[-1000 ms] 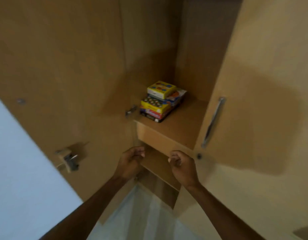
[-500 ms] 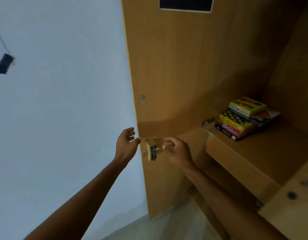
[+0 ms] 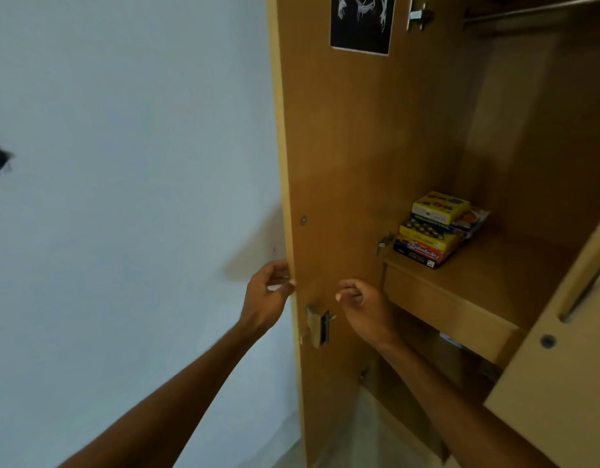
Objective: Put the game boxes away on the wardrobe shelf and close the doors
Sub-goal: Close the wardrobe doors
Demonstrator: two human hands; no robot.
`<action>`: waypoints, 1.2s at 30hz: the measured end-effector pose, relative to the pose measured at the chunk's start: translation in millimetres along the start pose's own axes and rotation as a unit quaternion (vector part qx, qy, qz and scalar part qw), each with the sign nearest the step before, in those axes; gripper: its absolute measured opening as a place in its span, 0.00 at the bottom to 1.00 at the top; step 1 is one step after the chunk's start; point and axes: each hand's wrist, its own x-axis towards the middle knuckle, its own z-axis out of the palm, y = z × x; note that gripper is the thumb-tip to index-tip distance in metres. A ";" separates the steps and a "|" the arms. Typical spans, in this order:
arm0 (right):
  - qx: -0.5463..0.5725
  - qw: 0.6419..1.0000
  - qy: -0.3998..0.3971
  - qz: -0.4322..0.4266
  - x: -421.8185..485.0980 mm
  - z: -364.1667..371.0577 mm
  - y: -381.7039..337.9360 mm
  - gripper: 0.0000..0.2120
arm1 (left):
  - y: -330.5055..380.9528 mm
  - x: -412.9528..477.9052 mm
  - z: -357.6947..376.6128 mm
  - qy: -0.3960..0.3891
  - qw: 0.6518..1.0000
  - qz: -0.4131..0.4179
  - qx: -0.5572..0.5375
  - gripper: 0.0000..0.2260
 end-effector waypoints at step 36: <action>-0.450 0.784 0.418 0.095 -19.6 -277.0 94.6 0.45 | 114.8 48.7 353.9 -0.322 0.929 0.123 -0.135 0.02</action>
